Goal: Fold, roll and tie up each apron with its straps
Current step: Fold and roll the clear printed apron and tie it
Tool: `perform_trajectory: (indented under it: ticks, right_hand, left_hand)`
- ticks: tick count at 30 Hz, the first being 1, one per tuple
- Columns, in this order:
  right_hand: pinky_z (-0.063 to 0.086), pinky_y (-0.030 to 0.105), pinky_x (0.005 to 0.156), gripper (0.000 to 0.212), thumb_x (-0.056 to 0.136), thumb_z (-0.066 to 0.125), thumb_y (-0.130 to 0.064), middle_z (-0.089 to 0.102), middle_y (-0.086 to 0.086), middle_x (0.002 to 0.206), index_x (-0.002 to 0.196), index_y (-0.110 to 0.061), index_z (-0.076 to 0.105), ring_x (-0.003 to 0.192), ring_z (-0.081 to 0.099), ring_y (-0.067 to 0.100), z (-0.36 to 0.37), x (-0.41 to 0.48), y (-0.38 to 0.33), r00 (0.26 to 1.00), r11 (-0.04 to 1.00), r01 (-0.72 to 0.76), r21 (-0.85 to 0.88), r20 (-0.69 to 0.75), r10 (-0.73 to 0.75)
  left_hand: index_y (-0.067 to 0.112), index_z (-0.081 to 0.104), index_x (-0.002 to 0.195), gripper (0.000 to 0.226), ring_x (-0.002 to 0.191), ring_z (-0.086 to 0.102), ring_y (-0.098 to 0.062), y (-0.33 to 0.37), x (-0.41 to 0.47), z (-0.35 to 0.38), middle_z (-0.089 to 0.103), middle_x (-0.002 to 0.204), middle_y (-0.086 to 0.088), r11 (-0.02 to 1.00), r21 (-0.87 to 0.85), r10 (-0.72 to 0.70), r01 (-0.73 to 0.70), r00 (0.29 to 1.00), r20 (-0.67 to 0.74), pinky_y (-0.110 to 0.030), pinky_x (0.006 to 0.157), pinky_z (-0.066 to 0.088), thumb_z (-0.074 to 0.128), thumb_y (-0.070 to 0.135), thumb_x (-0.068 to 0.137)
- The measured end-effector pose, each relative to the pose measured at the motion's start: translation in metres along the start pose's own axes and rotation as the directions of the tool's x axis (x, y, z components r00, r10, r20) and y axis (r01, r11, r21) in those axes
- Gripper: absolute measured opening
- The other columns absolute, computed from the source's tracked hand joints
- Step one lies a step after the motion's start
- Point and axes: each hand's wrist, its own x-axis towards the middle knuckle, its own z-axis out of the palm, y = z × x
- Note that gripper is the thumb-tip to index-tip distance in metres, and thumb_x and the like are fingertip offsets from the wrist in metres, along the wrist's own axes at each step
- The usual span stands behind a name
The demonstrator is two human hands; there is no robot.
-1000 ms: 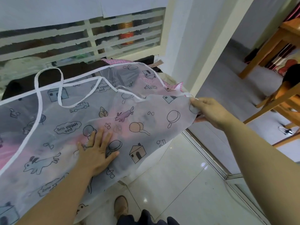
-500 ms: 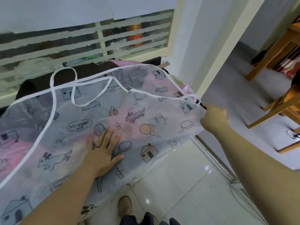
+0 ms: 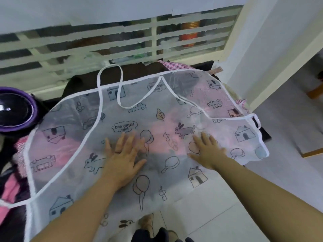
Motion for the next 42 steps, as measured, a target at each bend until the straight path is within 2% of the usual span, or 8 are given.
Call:
perform_trajectory:
  ticks: [5, 11, 15, 23, 29, 34, 38, 42]
  right_hand:
    - [0.043, 0.037, 0.093, 0.049, 0.094, 0.045, -0.052, 0.054, 0.006, 0.132, 0.130, -0.020, 0.050, 0.116, 0.053, 0.026, -0.050, 0.013, -0.022, 0.987, 0.999, -0.008, -0.033, -0.162, 0.002]
    - [0.041, 0.032, 0.097, 0.052, 0.089, 0.065, -0.023, 0.053, 0.012, 0.134, 0.135, -0.007, 0.049, 0.116, 0.055, 0.028, -0.109, 0.061, -0.085, 0.903, 0.874, 0.298, 0.385, -0.411, -0.126]
    - [0.050, 0.038, 0.090, 0.052, 0.085, 0.065, -0.012, 0.059, 0.013, 0.122, 0.134, -0.007, 0.047, 0.106, 0.061, 0.032, -0.133, 0.100, -0.122, 0.894, 0.757, 0.383, 0.530, -0.420, -0.157]
    - [0.048, 0.037, 0.062, 0.036, 0.089, 0.055, -0.007, 0.024, 0.006, 0.149, 0.124, -0.018, 0.050, 0.082, 0.057, 0.032, -0.134, 0.140, -0.146, 0.764, 0.905, 0.394, -0.160, -0.490, -0.419]
    - [0.047, 0.031, 0.067, 0.008, 0.093, 0.059, -0.021, 0.063, 0.003, 0.088, 0.086, -0.017, 0.060, 0.075, 0.062, 0.023, -0.166, 0.146, -0.138, 0.728, 0.800, 0.513, 0.312, -0.652, -0.213]
    - [0.056, 0.035, 0.073, 0.016, 0.095, 0.051, -0.015, 0.066, 0.012, 0.084, 0.082, -0.009, 0.057, 0.070, 0.061, 0.023, -0.191, 0.154, -0.140, 0.857, 0.423, 0.375, 0.825, -0.482, 0.181]
    - [0.048, 0.027, 0.062, 0.009, 0.087, 0.052, -0.005, 0.056, 0.014, 0.081, 0.088, -0.003, 0.061, 0.068, 0.053, 0.022, -0.205, 0.162, -0.152, 0.925, 0.284, 0.268, 0.920, -0.329, 0.193]
    - [0.056, 0.034, 0.085, 0.008, 0.082, 0.063, -0.004, 0.060, 0.013, 0.090, 0.088, -0.006, 0.057, 0.087, 0.064, 0.025, -0.220, 0.161, -0.162, 0.930, 0.288, 0.324, 0.901, -0.359, 0.080]
  left_hand:
    - [0.030, 0.034, 0.146, 0.073, 0.141, 0.028, -0.034, -0.031, 0.008, -0.008, 0.025, 0.157, -0.007, 0.982, -0.054, -0.173, 0.179, 0.980, 0.097, -0.072, 0.104, 0.015, 0.005, 0.068, 0.091]
    - [0.022, 0.034, 0.147, 0.059, 0.145, 0.013, -0.036, -0.061, 0.052, -0.045, 0.015, 0.158, -0.011, 0.888, -0.267, -0.400, 0.375, 0.915, -0.047, -0.059, 0.114, 0.008, 0.045, 0.047, 0.095]
    - [0.017, 0.033, 0.145, 0.063, 0.131, 0.027, -0.040, -0.084, 0.087, -0.076, 0.023, 0.148, -0.014, 0.790, -0.423, -0.544, 0.444, 0.826, -0.148, -0.052, 0.106, 0.034, 0.061, 0.031, 0.091]
    - [0.012, 0.054, 0.126, 0.031, 0.085, 0.053, -0.010, -0.109, 0.137, -0.106, 0.061, 0.109, -0.004, 0.592, -0.733, -0.662, 0.336, 0.721, -0.204, -0.021, 0.072, 0.041, 0.055, 0.017, 0.095]
    - [0.018, 0.055, 0.102, 0.009, 0.052, 0.060, 0.004, -0.121, 0.143, -0.117, 0.057, 0.084, 0.012, 0.420, -0.880, -0.690, 0.222, 0.708, -0.150, -0.016, 0.059, 0.046, 0.048, 0.014, 0.098]
    - [0.013, 0.053, 0.116, 0.019, 0.064, 0.062, -0.011, -0.116, 0.140, -0.109, 0.057, 0.083, 0.007, 0.479, -0.833, -0.684, 0.275, 0.712, -0.158, -0.022, 0.059, 0.044, 0.049, 0.011, 0.098]
    - [0.012, 0.051, 0.125, 0.029, 0.078, 0.056, -0.016, -0.117, 0.131, -0.095, 0.059, 0.094, -0.001, 0.574, -0.739, -0.659, 0.353, 0.735, -0.161, -0.029, 0.064, 0.043, 0.050, 0.011, 0.096]
    - [0.016, 0.048, 0.130, 0.043, 0.098, 0.059, -0.015, -0.118, 0.128, -0.094, 0.059, 0.111, 0.003, 0.557, -0.755, -0.630, 0.346, 0.769, -0.112, -0.037, 0.081, 0.052, 0.062, 0.029, 0.091]
